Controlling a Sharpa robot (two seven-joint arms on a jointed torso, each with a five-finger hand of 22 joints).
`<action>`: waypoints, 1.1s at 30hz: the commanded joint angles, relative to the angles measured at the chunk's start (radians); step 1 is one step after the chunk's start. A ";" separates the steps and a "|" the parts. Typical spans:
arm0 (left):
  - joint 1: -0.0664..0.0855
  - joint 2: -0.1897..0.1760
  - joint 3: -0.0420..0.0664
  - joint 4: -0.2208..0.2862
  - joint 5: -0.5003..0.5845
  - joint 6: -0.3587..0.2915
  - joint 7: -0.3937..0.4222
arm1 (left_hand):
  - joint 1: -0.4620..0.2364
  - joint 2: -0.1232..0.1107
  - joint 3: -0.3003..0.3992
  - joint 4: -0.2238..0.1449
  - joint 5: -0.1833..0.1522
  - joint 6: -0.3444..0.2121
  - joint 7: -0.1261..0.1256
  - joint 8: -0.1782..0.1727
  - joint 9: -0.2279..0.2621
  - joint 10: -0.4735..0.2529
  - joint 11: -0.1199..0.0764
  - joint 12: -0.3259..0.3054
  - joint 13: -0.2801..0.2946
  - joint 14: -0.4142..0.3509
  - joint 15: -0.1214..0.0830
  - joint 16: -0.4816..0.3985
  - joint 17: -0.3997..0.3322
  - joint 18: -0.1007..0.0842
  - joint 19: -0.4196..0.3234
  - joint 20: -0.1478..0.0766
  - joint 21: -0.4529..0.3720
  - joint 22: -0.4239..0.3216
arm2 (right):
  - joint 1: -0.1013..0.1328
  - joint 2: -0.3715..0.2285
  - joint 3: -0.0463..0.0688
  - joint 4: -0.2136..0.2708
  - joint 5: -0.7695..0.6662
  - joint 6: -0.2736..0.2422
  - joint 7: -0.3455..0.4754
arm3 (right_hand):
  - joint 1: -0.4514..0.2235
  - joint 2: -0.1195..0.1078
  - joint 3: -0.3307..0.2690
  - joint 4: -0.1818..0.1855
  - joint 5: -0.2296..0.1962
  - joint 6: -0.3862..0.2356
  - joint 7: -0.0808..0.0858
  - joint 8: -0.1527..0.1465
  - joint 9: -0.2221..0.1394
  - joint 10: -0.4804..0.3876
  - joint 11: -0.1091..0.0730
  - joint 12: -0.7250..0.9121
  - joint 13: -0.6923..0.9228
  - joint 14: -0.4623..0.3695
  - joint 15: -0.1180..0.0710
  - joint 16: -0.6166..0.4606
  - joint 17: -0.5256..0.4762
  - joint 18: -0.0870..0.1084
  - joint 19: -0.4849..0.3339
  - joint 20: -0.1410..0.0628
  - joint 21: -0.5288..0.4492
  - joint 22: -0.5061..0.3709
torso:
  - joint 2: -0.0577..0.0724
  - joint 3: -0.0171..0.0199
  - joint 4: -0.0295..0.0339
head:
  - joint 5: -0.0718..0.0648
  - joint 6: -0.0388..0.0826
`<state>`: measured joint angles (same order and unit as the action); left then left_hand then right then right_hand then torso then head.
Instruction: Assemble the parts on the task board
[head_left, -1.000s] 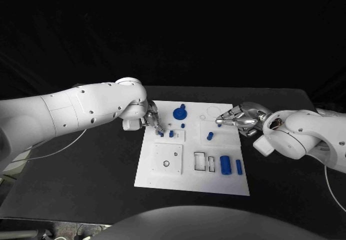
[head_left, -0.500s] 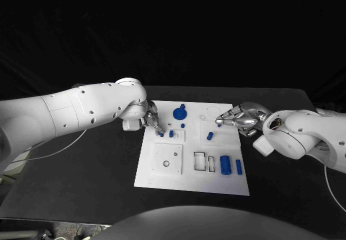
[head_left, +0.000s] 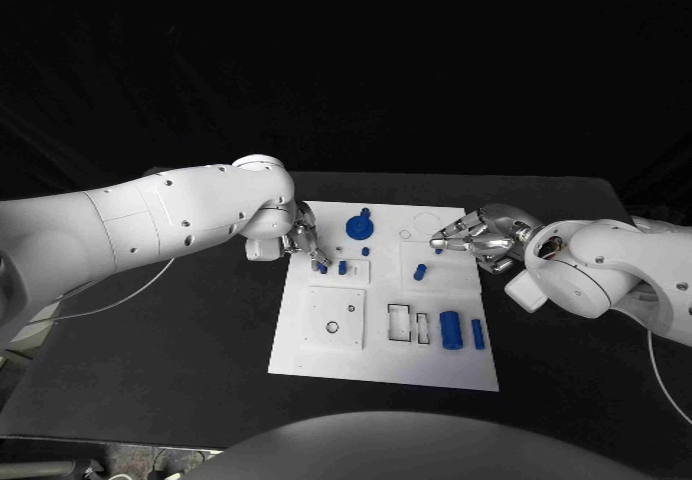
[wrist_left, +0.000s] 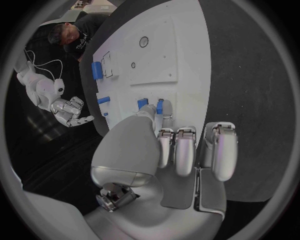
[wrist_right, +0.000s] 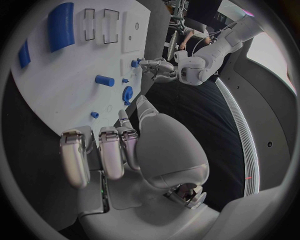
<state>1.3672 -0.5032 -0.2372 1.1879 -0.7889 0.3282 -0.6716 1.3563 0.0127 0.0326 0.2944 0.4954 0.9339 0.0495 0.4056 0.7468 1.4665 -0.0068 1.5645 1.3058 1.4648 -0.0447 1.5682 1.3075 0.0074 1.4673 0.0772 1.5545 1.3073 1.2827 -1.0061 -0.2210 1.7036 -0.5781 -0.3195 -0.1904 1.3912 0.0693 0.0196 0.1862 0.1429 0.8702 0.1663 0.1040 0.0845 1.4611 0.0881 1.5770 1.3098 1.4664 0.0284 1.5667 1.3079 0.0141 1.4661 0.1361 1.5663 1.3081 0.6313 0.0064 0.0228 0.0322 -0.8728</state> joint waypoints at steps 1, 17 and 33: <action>-0.001 0.004 0.000 0.000 0.003 0.022 -0.015 | -0.025 -0.010 -0.013 0.000 -0.016 0.005 0.005 -0.003 -0.003 0.104 0.006 0.006 0.265 0.106 0.006 0.003 0.263 -0.001 0.079 0.005 -0.004 0.254 | -0.001 0.001 0.000 0.001 -0.005 0.003 0.005 | 0.009 0.004 -0.004 -0.002 0.003 -0.004 -0.003 0.006 -0.001 0.110 0.003 -0.006 0.261 0.104 0.003 0.004 0.263 -0.014 0.105 0.006 0.004 0.263 | 0.000 0.0006 -0.0001 | 0.001 0.000; -0.001 0.006 0.000 0.000 -0.006 0.028 -0.029 | -0.131 -0.029 -0.076 -0.001 -0.097 0.010 0.013 -0.002 -0.011 0.104 0.013 0.006 0.265 0.106 0.010 0.003 0.263 -0.001 0.080 0.008 -0.003 0.255 | -0.001 0.001 0.000 0.001 -0.005 0.003 0.006 | 0.009 0.004 -0.004 -0.002 0.003 -0.004 -0.003 0.006 -0.001 0.110 0.003 -0.006 0.261 0.104 0.003 0.004 0.263 -0.014 0.105 0.006 0.004 0.263 | 0.000 0.0002 -0.0007 | -0.001 0.000; -0.002 -0.021 0.000 0.029 -0.016 -0.118 0.037 | -0.455 -0.109 -0.146 0.004 -0.441 0.020 0.014 0.050 0.032 0.104 0.014 0.006 0.265 0.106 0.014 0.003 0.263 -0.007 0.103 0.013 0.016 0.263 | -0.001 0.000 0.000 -0.001 -0.005 0.005 0.005 | 0.009 0.004 -0.004 -0.002 0.003 -0.004 -0.003 0.006 -0.001 0.110 0.003 -0.006 0.261 0.104 0.003 0.004 0.263 -0.014 0.105 0.006 0.004 0.263 | -0.001 0.0001 -0.0001 | -0.003 0.000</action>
<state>1.3654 -0.5210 -0.2374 1.2097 -0.7978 0.2932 -0.6804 0.9109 -0.0966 -0.1201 0.2963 0.0568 0.9505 0.0661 0.4523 0.7773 1.4651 0.0019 1.5684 1.3078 1.4648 -0.0375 1.5682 1.3074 0.0074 1.4674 0.0845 1.5646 1.3073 1.2826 -1.0062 -0.2210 1.7025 -0.5781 -0.3198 -0.1897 1.3912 0.0693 0.0195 0.1862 0.1430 0.8702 0.1663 0.1040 0.0845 1.4611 0.0881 1.5748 1.3101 1.4665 0.0284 1.5667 1.3076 0.0141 1.4661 0.1361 1.5663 1.3076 0.6308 0.0067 0.0228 0.0309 -0.8728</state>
